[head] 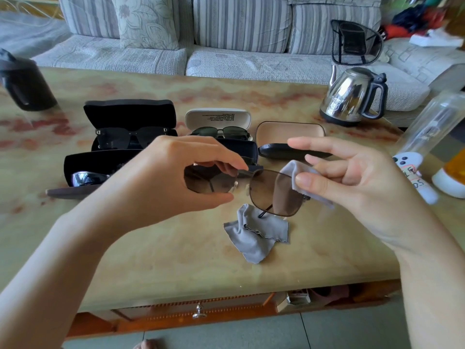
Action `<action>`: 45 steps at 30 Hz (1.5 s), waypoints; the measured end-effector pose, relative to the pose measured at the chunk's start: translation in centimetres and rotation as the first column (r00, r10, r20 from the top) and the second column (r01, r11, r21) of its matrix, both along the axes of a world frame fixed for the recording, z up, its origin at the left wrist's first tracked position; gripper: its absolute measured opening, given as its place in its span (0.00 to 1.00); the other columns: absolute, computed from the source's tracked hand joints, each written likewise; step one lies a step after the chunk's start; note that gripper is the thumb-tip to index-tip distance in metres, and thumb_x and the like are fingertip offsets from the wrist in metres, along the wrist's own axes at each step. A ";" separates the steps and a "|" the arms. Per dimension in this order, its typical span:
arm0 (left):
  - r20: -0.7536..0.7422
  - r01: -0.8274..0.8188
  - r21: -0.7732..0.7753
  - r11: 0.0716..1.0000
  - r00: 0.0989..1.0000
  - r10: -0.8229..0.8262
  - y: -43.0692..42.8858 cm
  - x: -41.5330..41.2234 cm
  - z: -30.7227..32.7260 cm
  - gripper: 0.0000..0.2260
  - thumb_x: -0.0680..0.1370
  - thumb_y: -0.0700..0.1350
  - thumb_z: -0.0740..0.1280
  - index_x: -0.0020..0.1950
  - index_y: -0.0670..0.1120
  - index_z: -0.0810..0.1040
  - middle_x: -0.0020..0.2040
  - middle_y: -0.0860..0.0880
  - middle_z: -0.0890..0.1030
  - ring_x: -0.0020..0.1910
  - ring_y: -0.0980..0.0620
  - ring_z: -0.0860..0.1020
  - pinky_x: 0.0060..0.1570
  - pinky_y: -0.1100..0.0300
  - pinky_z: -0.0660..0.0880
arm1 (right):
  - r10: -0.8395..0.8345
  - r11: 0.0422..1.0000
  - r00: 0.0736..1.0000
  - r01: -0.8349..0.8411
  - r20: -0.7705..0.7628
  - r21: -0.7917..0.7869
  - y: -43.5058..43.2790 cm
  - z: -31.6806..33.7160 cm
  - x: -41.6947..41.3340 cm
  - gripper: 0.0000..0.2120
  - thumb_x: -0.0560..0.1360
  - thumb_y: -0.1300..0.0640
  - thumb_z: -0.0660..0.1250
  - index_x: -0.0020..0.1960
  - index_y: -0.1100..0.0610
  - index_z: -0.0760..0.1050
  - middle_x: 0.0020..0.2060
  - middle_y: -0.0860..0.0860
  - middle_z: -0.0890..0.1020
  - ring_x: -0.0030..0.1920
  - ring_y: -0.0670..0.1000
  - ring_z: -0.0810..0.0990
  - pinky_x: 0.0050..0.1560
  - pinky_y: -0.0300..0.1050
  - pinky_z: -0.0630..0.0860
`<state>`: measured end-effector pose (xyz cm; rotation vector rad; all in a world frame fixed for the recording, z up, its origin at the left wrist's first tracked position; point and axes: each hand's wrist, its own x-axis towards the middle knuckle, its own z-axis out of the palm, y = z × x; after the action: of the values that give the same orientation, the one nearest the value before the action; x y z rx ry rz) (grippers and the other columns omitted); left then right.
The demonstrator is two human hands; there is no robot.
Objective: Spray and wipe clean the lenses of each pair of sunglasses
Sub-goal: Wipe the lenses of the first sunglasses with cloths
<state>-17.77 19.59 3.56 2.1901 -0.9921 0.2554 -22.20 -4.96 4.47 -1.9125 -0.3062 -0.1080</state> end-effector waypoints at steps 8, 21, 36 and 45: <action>0.000 -0.039 -0.008 0.999 0.999 0.039 0.5 0.2 0.1 0.14 0.69 0.54 0.72 0.54 0.55 0.81 0.47 0.59 0.81 0.49 0.59 0.80 0.50 0.72 0.73 | -0.160 0.984 0.986 0.155 0.052 0.086 -0.8 -0.5 0.3 0.15 0.68 0.55 0.69 0.55 0.48 0.80 0.40 0.47 0.87 0.52 0.41 0.82 0.59 0.34 0.74; 0.054 -0.280 -0.130 0.951 0.956 0.289 0.1 -0.5 0.0 0.15 0.68 0.49 0.76 0.53 0.55 0.81 0.48 0.62 0.81 0.47 0.65 0.79 0.51 0.73 0.73 | -0.149 0.822 0.955 0.263 -0.255 0.506 0.3 -2.1 0.2 0.09 0.71 0.58 0.64 0.47 0.60 0.80 0.38 0.49 0.85 0.40 0.43 0.83 0.42 0.33 0.78; 0.225 -0.433 -0.217 0.875 0.850 0.477 -4.4 -3.0 -2.1 0.16 0.70 0.48 0.72 0.57 0.50 0.81 0.50 0.56 0.82 0.44 0.52 0.82 0.37 0.53 0.80 | -0.049 0.571 0.939 0.306 -0.341 0.762 5.4 -3.1 0.1 0.13 0.69 0.59 0.69 0.52 0.62 0.81 0.45 0.54 0.86 0.45 0.50 0.84 0.49 0.42 0.81; 0.285 -0.381 -0.200 0.903 0.859 0.426 -5.9 -3.6 -3.4 0.13 0.73 0.47 0.71 0.56 0.47 0.82 0.51 0.54 0.83 0.46 0.54 0.81 0.37 0.55 0.77 | -0.157 0.465 0.917 0.395 -0.365 0.792 5.7 -3.3 0.7 0.26 0.59 0.58 0.73 0.56 0.66 0.78 0.41 0.53 0.83 0.43 0.47 0.83 0.50 0.35 0.79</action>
<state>-21.33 13.73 0.17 2.2525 -0.6379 0.8788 -21.48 0.74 1.20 -0.9111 0.2357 -0.2005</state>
